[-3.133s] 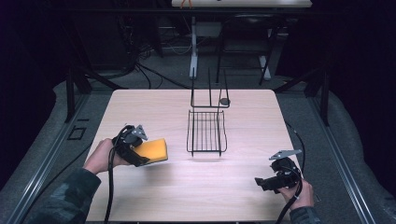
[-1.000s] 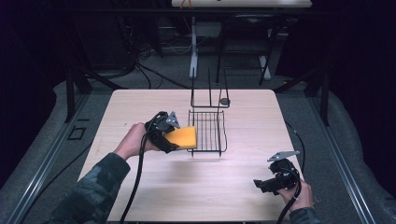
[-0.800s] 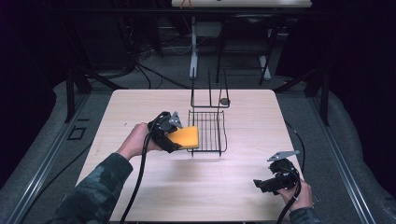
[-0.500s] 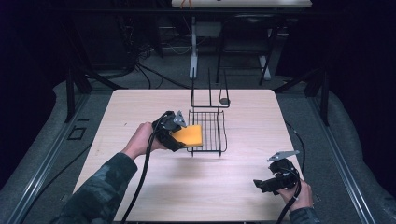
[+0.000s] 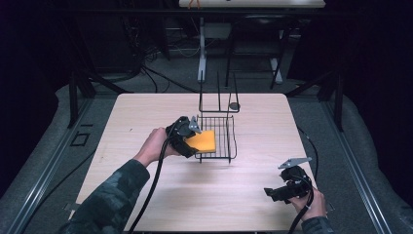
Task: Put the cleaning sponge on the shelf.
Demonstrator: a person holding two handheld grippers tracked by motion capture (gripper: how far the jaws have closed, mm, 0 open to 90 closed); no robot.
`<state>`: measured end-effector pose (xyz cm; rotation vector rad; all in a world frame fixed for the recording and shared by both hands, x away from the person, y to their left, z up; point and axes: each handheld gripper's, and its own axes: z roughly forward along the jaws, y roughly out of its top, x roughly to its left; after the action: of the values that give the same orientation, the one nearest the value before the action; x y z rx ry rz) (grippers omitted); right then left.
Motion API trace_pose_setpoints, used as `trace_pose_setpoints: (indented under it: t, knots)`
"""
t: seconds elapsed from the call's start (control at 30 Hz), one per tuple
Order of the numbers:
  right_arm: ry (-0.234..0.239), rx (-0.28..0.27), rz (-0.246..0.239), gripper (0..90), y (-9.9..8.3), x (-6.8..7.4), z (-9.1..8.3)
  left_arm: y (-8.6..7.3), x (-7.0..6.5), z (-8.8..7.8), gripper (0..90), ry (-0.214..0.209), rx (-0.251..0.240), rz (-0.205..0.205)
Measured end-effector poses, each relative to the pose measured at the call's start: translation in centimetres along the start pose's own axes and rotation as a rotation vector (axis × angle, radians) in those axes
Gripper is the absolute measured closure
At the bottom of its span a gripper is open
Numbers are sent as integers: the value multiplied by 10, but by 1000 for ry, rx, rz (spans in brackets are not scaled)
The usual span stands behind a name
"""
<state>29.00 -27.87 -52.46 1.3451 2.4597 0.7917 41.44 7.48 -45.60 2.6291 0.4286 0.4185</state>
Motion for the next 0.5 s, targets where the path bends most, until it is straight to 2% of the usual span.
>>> trace_pose_setpoints:
  t: [0.23,0.5]
  knots:
    - [3,-2,7,43,0,1,0,5,0,4,299,10,-9,0]
    - [3,-1,8,44,0,1,0,14,-4,10,299,22,-19,20]
